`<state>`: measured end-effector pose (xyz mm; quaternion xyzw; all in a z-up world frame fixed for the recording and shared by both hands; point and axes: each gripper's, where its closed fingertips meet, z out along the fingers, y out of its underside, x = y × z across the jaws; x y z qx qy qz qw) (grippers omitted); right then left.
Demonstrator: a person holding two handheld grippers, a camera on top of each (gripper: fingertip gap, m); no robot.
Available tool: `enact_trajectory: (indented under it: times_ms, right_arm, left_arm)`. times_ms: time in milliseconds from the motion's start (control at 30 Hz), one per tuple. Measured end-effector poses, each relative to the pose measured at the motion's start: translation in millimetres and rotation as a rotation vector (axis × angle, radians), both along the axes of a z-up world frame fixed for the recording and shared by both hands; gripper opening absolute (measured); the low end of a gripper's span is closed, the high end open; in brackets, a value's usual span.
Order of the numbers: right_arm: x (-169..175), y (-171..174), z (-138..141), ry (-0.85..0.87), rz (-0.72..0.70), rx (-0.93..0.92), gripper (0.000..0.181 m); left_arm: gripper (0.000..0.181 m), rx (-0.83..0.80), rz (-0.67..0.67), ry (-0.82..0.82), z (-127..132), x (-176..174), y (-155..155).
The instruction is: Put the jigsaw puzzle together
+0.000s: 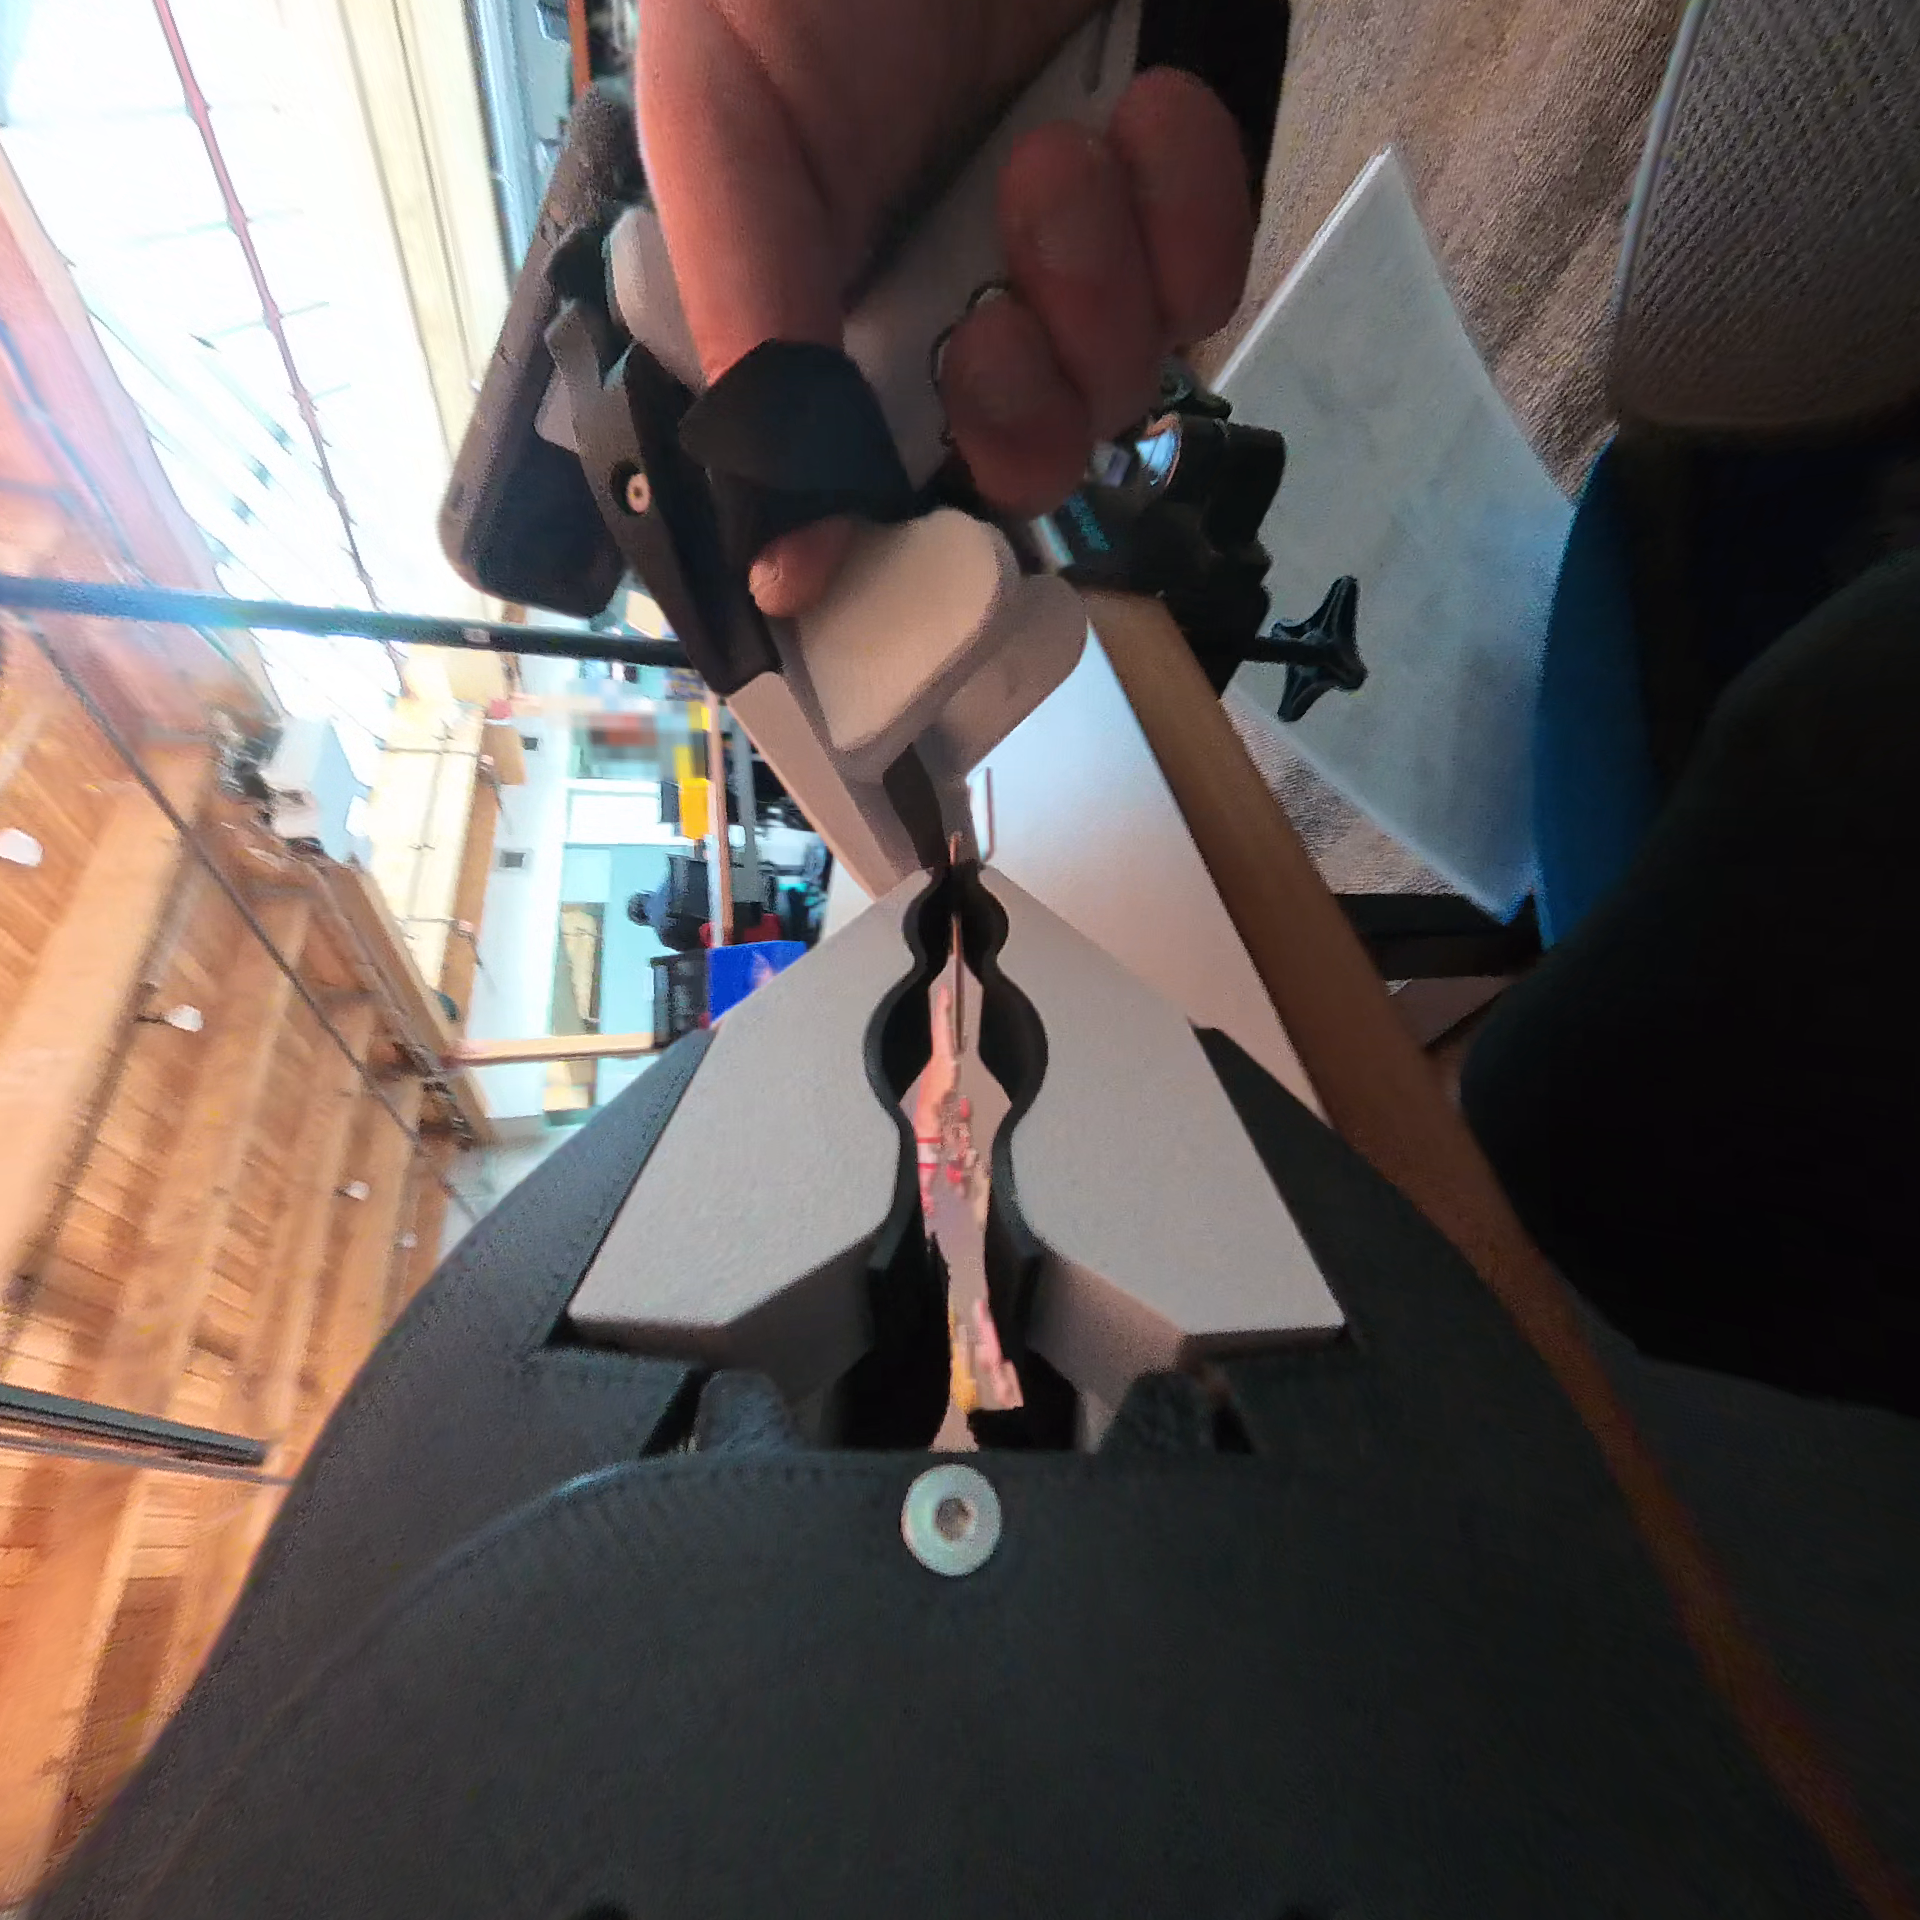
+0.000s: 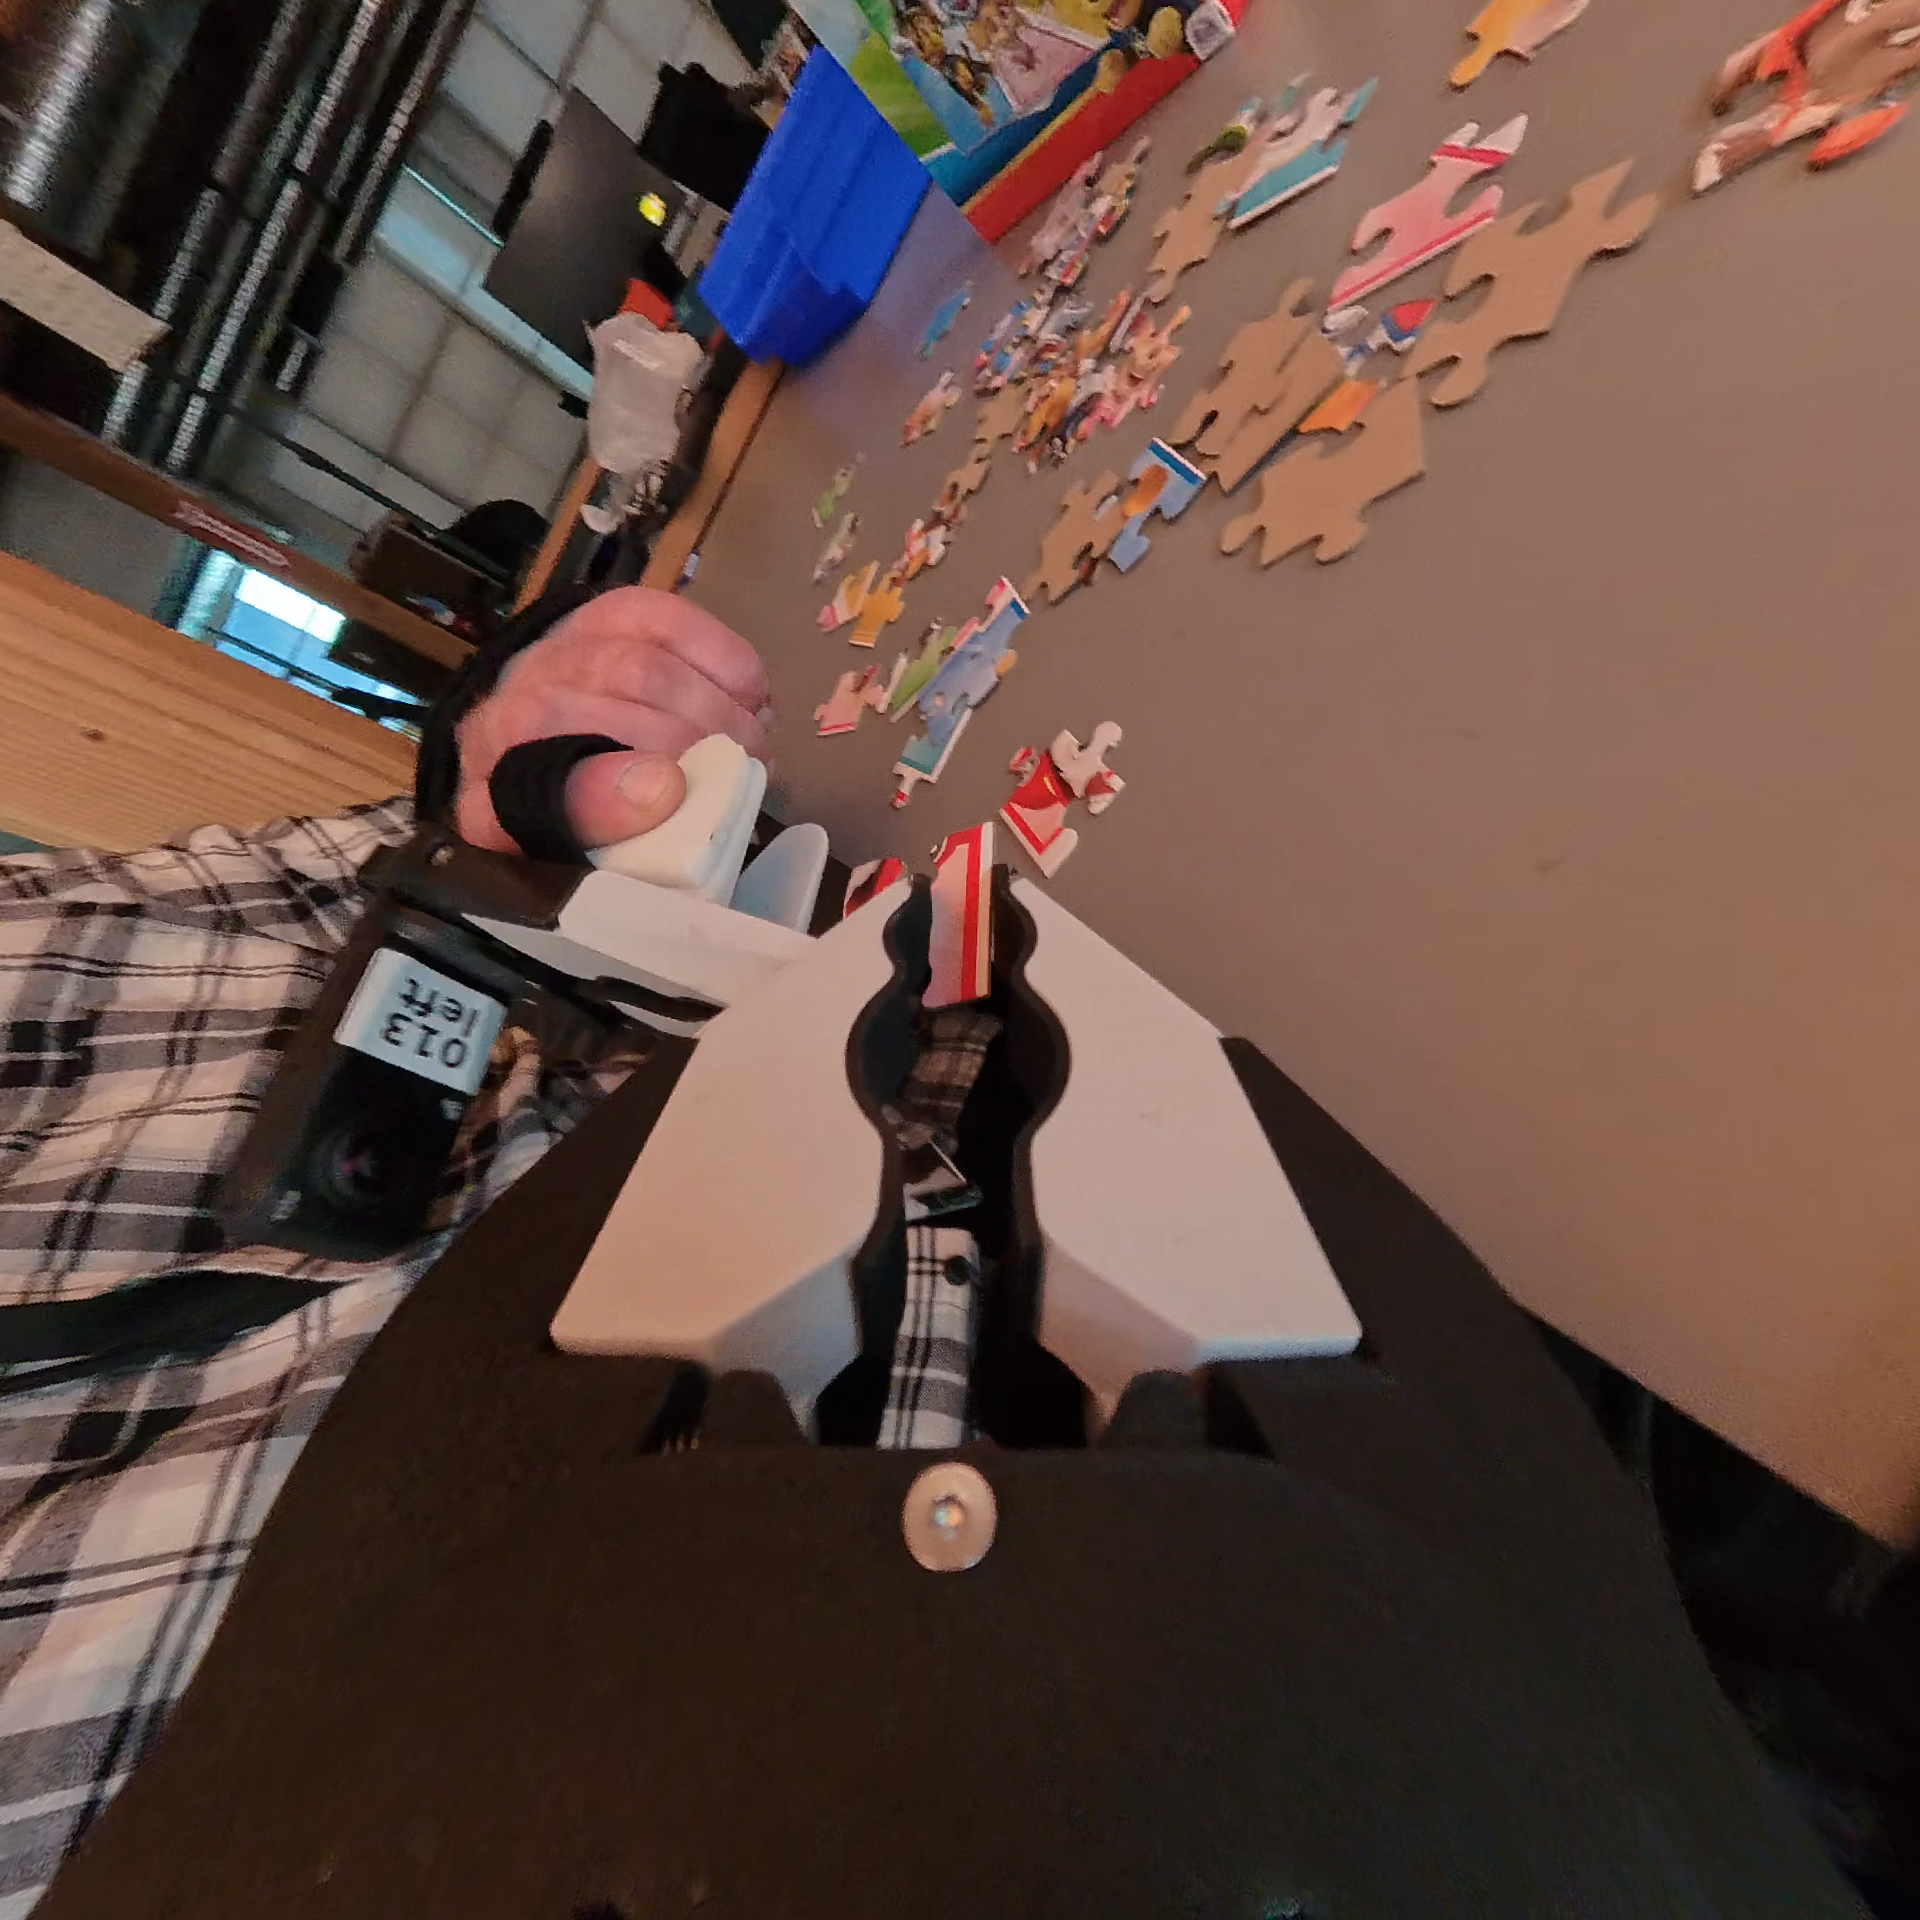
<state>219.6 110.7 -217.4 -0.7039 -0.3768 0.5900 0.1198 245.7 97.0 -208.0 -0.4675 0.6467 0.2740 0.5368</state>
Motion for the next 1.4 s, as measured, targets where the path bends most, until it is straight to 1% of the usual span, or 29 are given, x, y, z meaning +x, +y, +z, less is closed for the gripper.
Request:
enact_trajectory:
  times_ms: [133, 233, 367, 467, 500, 567, 667, 733, 800, 900, 1000, 1133, 1200, 1267, 1400]
  right_arm:
    - [-10, 1, 12, 0.056, 0.035, -0.037, 0.009]
    - [-16, 5, 22, 0.089, 0.049, -0.014, 0.006]
    - [-26, 19, 34, 0.124, 0.017, 0.028, 0.003]
    - [-32, 33, 43, 0.139, -0.011, 0.061, 0.0]
    - [-33, 37, 45, 0.139, -0.018, 0.069, 0.0]
    - [-35, 48, 47, 0.122, -0.034, 0.096, 0.0]
    - [-34, 68, 47, 0.098, -0.073, 0.118, 0.0]
    - [-31, 88, 42, 0.045, -0.117, 0.165, 0.0]
    - [-27, 111, 30, -0.046, -0.166, 0.215, 0.0]
    - [-26, 137, 13, -0.141, -0.212, 0.222, 0.0]
    - [-29, 156, -5, -0.218, -0.247, 0.221, 0.0]
    - [-34, 173, -29, -0.284, -0.284, 0.192, 0.0]
    - [-34, 178, -36, -0.305, -0.298, 0.197, 0.0]
    - [-32, 182, -39, -0.324, -0.309, 0.214, 0.0]
    - [-28, 182, -43, -0.373, -0.304, 0.265, 0.001]
  left_arm:
    - [0.0, 0.049, -0.041, 0.048, 12, -8, 1]
    - [0.0, 0.078, -0.056, 0.083, 18, -13, 3]
    - [0.002, 0.082, -0.032, 0.076, 24, -24, 16]
    - [0.008, 0.058, 0.021, 0.069, 18, -35, 32]
    - [0.006, 0.045, 0.033, 0.063, 16, -39, 37]
    - [0.006, 0.004, 0.067, 0.033, 13, -48, 47]
    - [0.012, -0.066, 0.107, -0.01, 11, -61, 61]
    - [0.013, -0.153, 0.145, -0.03, 4, -71, 70]
    - [0.014, -0.219, 0.179, -0.057, -2, -81, 83]
    - [0.014, -0.292, 0.231, -0.09, -8, -97, 110]
    - [0.014, -0.431, 0.289, -0.167, -18, -109, 138]
    - [0.013, -0.583, 0.319, -0.28, -24, -113, 171]
    - [0.012, -0.668, 0.343, -0.316, -30, -114, 180]
    - [0.011, -0.687, 0.352, -0.325, -30, -117, 185]
    - [0.013, -0.727, 0.386, -0.302, -36, -128, 183]
